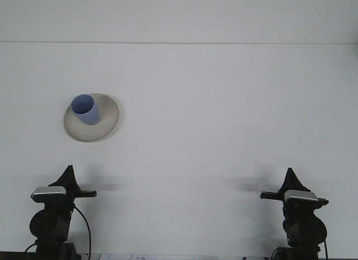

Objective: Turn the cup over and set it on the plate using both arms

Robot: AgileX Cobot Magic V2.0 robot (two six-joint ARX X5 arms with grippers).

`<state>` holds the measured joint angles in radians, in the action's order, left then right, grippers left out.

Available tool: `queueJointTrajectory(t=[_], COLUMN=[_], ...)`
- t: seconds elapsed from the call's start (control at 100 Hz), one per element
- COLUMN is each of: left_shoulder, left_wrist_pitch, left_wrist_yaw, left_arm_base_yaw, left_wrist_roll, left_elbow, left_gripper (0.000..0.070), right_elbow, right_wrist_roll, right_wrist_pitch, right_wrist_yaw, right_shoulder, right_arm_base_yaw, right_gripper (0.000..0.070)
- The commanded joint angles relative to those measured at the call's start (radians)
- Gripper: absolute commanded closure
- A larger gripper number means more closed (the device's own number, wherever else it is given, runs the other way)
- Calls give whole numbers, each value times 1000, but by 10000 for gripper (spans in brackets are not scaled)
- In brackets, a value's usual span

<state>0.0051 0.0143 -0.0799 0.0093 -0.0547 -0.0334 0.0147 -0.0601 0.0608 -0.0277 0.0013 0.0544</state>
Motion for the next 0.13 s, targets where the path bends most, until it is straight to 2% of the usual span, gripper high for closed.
queueJointTrajectory(t=[0.0, 0.12], left_shoulder=[-2, -2], left_wrist_pitch=[12, 12], left_wrist_yaw=[-3, -3], left_arm_base_yaw=[3, 3], left_wrist_roll=[-5, -5], left_elbow=[19, 19], left_gripper=[687, 687], right_elbow=[-2, -2], right_wrist_roll=[-3, -3], right_wrist_pitch=[-15, -15], right_wrist_yaw=[2, 2], right_shoulder=[0, 0], right_arm_base_yaw=[2, 2], right_gripper=[697, 697])
